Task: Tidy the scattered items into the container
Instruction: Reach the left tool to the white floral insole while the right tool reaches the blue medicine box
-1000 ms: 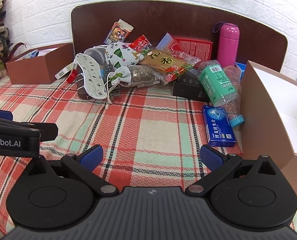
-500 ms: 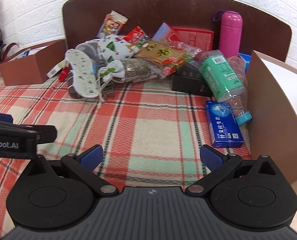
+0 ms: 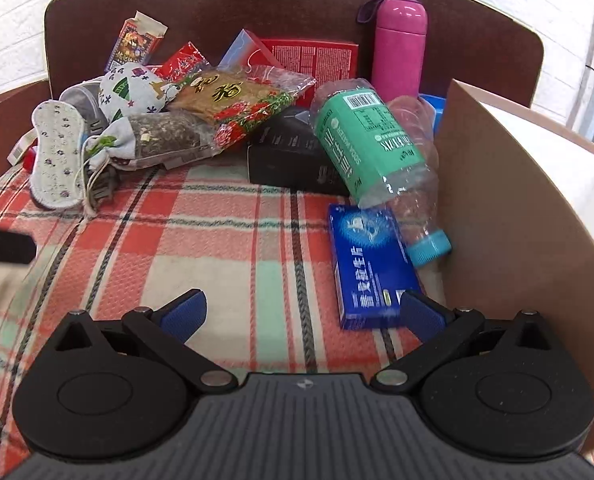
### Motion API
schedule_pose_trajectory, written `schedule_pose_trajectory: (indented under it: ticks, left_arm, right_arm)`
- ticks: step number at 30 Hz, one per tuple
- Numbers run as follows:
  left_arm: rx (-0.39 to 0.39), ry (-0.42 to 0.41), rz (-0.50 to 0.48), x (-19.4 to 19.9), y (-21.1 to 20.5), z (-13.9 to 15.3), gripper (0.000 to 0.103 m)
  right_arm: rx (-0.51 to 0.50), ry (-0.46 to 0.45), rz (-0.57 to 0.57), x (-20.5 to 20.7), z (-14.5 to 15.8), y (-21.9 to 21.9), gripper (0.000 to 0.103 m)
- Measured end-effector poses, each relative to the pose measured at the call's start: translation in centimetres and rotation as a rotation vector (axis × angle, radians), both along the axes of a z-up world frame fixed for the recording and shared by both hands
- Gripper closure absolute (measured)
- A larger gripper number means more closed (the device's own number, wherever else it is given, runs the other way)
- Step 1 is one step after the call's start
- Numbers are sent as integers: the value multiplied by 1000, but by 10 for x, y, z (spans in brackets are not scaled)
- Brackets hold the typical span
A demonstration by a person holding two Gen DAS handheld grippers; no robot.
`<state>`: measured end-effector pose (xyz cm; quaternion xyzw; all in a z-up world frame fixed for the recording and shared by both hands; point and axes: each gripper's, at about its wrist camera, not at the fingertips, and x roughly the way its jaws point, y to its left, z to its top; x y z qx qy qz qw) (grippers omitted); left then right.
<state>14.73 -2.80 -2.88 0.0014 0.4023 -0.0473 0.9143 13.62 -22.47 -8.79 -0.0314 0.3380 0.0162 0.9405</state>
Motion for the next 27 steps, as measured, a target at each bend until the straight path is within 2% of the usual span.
schedule_pose_trajectory:
  ticks: [7, 12, 14, 16, 18, 20, 21, 24, 25, 26, 27]
  left_arm:
    - [7, -62, -26, 50, -8, 12, 11]
    - [-14, -17, -30, 83, -8, 4, 22]
    - [-23, -9, -47, 88, -9, 2, 23]
    - [-12, -11, -58, 91, -11, 0, 23]
    - [9, -7, -40, 95, -9, -4, 23]
    - [3, 0, -16, 95, -1, -5, 23]
    - [-6, 2, -5, 94, 4, -4, 23]
    - [-23, -6, 18, 82, 23, -1, 20]
    - [-17, -1, 33, 78, 28, -2, 20]
    - [-13, 9, 46, 77, 32, -5, 20]
    - [-11, 20, 57, 75, 35, -9, 20]
  right_arm:
    - [55, 14, 11, 24, -11, -8, 1]
    - [42, -6, 24, 28, -17, -7, 1]
    - [42, -19, 15, 28, -18, -8, 3]
    - [29, -37, -9, 27, -18, -9, 11]
    - [7, -56, -40, 27, -18, -9, 28]
    - [-13, -63, -36, 26, -18, -9, 40]
    - [-22, -66, -31, 26, -18, -10, 42]
    - [-61, -66, -11, 27, -19, -8, 40]
    - [-74, -64, -7, 27, -19, -8, 36]
    - [-75, -55, -11, 28, -20, -8, 23]
    - [-77, -46, -15, 29, -21, -7, 20]
